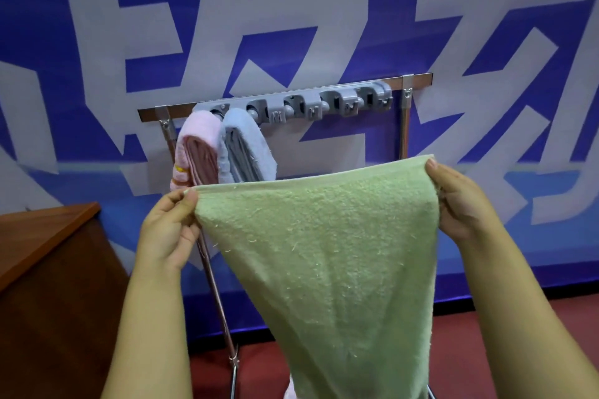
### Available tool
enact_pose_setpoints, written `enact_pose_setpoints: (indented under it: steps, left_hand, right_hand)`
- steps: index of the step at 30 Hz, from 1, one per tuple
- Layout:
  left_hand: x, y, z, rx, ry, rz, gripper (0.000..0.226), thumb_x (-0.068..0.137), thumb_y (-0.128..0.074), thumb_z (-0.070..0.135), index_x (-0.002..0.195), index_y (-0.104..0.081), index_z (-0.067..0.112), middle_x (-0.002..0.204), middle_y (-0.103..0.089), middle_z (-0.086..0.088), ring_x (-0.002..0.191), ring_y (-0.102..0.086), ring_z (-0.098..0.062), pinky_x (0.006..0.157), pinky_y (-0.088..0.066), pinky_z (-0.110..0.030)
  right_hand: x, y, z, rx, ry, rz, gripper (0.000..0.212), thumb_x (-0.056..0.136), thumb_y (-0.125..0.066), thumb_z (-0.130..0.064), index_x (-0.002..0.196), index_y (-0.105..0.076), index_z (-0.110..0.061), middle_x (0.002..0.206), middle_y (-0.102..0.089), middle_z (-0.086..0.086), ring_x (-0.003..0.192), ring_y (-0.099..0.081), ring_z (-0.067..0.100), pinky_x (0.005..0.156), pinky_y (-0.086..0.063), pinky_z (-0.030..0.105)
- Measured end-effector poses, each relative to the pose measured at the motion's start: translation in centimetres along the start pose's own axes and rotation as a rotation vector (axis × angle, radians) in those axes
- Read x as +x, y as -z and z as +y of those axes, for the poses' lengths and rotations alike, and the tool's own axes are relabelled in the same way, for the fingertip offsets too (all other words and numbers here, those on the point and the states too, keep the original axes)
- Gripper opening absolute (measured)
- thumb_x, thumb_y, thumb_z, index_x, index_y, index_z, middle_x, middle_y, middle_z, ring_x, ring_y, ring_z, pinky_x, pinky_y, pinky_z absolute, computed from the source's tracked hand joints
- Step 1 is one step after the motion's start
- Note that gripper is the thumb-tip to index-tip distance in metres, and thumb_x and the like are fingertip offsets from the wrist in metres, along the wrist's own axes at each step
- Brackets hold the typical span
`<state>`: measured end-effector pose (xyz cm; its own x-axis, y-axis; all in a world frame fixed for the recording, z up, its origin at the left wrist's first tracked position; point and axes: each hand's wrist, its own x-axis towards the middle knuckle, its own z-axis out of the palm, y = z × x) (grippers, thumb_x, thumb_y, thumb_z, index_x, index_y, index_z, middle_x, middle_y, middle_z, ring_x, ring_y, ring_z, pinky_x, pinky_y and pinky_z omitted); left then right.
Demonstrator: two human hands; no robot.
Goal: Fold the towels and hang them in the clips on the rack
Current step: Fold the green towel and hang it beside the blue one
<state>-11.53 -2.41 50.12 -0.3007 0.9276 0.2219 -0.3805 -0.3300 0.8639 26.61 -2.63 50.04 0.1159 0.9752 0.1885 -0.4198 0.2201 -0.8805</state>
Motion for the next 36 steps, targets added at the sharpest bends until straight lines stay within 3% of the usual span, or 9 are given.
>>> enact_pose_setpoints:
  steps: [4, 8, 10, 13, 15, 17, 23, 26, 36]
  left_hand:
    - [-0.3, 0.1, -1.6, -0.02, 0.135, 0.007, 0.014, 0.094, -0.049, 0.007, 0.102, -0.056, -0.001, 0.082, -0.068, -0.011, 0.065, -0.069, -0.009, 0.059, -0.056, -0.02]
    - [-2.5, -2.1, -3.0, -0.018, 0.2, -0.028, 0.014, 0.094, -0.047, 0.005, 0.089, -0.059, 0.0, 0.069, -0.071, -0.006, 0.064, -0.069, -0.01, 0.057, -0.056, -0.021]
    - [-3.7, -3.5, -3.5, -0.045, 0.231, -0.054, 0.01, 0.093, -0.049, 0.005, 0.092, -0.058, -0.001, 0.072, -0.07, -0.008, 0.066, -0.07, -0.014, 0.058, -0.056, -0.023]
    - [-5.3, -5.7, -4.0, -0.065, 0.268, -0.108, 0.006, 0.092, -0.05, 0.002, 0.091, -0.055, -0.001, 0.067, -0.07, -0.008, 0.064, -0.069, -0.015, 0.057, -0.056, -0.024]
    - [-6.6, -7.3, -4.1, -0.07, 0.28, -0.125, 0.011, 0.091, -0.05, 0.0, 0.081, -0.055, 0.002, 0.064, -0.068, -0.008, 0.062, -0.068, -0.016, 0.057, -0.056, -0.025]
    - [-7.6, -8.8, -4.1, -0.042, 0.278, -0.149, 0.011, 0.089, -0.053, 0.0, 0.08, -0.056, 0.004, 0.07, -0.067, -0.011, 0.065, -0.066, -0.018, 0.062, -0.058, -0.028]
    - [-9.6, -10.7, -4.2, 0.134, 0.213, -0.155, 0.001, 0.086, -0.061, 0.003, 0.086, -0.059, 0.003, 0.081, -0.065, -0.016, 0.073, -0.065, -0.02, 0.073, -0.058, -0.03]
    - [-10.0, -10.9, -4.1, 0.221, 0.165, -0.156, 0.006, 0.085, -0.063, 0.004, 0.089, -0.062, 0.001, 0.08, -0.068, -0.015, 0.077, -0.069, -0.023, 0.076, -0.059, -0.032]
    - [-10.9, -11.4, -3.7, 0.308, 0.065, -0.174, 0.005, 0.083, -0.064, 0.001, 0.088, -0.064, 0.001, 0.085, -0.071, -0.015, 0.081, -0.071, -0.023, 0.073, -0.059, -0.032]
  right_hand:
    - [-0.4, -1.1, 1.0, 0.063, -0.079, 0.145, 0.026, 0.097, -0.047, -0.018, 0.08, -0.061, -0.004, 0.054, -0.068, 0.0, 0.051, -0.066, 0.01, 0.047, -0.053, 0.02]
    - [-1.0, -2.4, 2.7, 0.068, -0.113, 0.255, 0.023, 0.095, -0.049, -0.011, 0.076, -0.059, -0.001, 0.051, -0.064, 0.002, 0.046, -0.062, 0.01, 0.046, -0.052, 0.02]
    - [-1.5, -3.3, 3.9, -0.002, -0.107, 0.259, 0.02, 0.09, -0.053, -0.01, 0.073, -0.057, -0.001, 0.057, -0.054, 0.013, 0.051, -0.056, 0.018, 0.048, -0.047, 0.022]
    - [-2.8, -5.0, 5.2, -0.136, -0.083, 0.168, 0.015, 0.081, -0.061, -0.015, 0.086, -0.061, -0.001, 0.075, -0.042, 0.014, 0.066, -0.041, 0.024, 0.051, -0.043, 0.023]
    - [-3.8, -6.1, 5.6, -0.221, -0.055, 0.124, 0.014, 0.086, -0.062, -0.011, 0.079, -0.066, 0.0, 0.061, -0.046, 0.01, 0.055, -0.045, 0.016, 0.047, -0.041, 0.019]
    - [-4.8, -7.3, 5.7, -0.288, -0.028, 0.073, 0.014, 0.087, -0.063, -0.012, 0.075, -0.068, -0.005, 0.049, -0.055, -0.006, 0.043, -0.049, 0.003, 0.043, -0.04, 0.016]
    - [-6.6, -9.3, 5.7, -0.406, 0.082, 0.021, 0.012, 0.082, -0.07, -0.026, 0.079, -0.07, -0.015, 0.075, -0.072, 0.011, 0.068, -0.066, 0.015, 0.059, -0.051, 0.027]
    - [-7.0, -9.6, 5.5, -0.451, 0.112, 0.01, 0.011, 0.082, -0.07, -0.028, 0.079, -0.071, -0.017, 0.076, -0.072, 0.007, 0.075, -0.069, 0.02, 0.065, -0.055, 0.031]
    - [-7.9, -9.5, 5.0, -0.492, 0.143, -0.025, 0.009, 0.085, -0.067, -0.019, 0.086, -0.075, -0.021, 0.08, -0.074, -0.001, 0.081, -0.071, 0.013, 0.078, -0.058, 0.036]
